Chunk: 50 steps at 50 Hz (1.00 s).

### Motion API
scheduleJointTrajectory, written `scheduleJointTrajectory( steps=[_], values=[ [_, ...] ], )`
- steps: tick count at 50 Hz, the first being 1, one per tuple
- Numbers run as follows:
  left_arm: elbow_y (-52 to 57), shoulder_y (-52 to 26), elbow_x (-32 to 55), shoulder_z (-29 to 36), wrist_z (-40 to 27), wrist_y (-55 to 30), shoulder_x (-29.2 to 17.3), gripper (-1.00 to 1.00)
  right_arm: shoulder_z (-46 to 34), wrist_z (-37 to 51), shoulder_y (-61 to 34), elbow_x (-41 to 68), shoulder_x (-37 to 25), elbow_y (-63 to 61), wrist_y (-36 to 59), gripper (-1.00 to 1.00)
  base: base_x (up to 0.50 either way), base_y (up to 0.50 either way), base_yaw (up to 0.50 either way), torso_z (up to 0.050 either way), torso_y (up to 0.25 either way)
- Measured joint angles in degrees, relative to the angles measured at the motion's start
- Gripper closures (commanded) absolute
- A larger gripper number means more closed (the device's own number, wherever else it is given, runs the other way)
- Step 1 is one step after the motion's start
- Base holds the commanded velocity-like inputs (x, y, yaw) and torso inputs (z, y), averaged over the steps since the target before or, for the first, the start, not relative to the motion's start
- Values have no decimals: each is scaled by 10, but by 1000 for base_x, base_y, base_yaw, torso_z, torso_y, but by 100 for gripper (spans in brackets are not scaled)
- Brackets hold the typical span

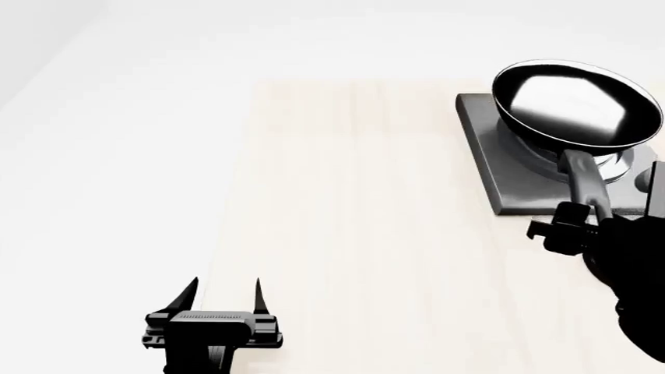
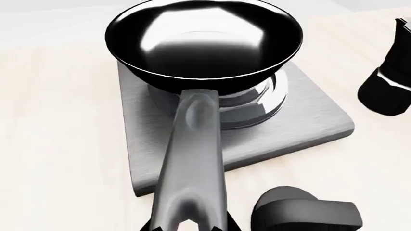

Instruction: Turn on the stove and put the frying pan on it.

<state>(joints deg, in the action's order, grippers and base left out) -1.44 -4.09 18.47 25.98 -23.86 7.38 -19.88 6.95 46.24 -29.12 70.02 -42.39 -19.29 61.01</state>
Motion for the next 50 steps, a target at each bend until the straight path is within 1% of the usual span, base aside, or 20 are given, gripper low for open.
scheduleJointTrajectory(
  steps=[36, 37, 50],
  values=[
    [0, -1, 2, 4, -3, 1, -2, -100, 8, -15, 33, -16, -2, 15, -25, 100, 1, 0, 0, 0, 2],
    [0, -1, 2, 4, -3, 1, -2, -100, 7, -15, 33, -16, -2, 15, -25, -100, 0, 0, 0, 0, 10],
    [-1, -2, 2, 5, -4, 2, -2, -100, 16, -12, 20, -34, -6, 7, -25, -100, 0, 0, 0, 0, 0]
  ],
)
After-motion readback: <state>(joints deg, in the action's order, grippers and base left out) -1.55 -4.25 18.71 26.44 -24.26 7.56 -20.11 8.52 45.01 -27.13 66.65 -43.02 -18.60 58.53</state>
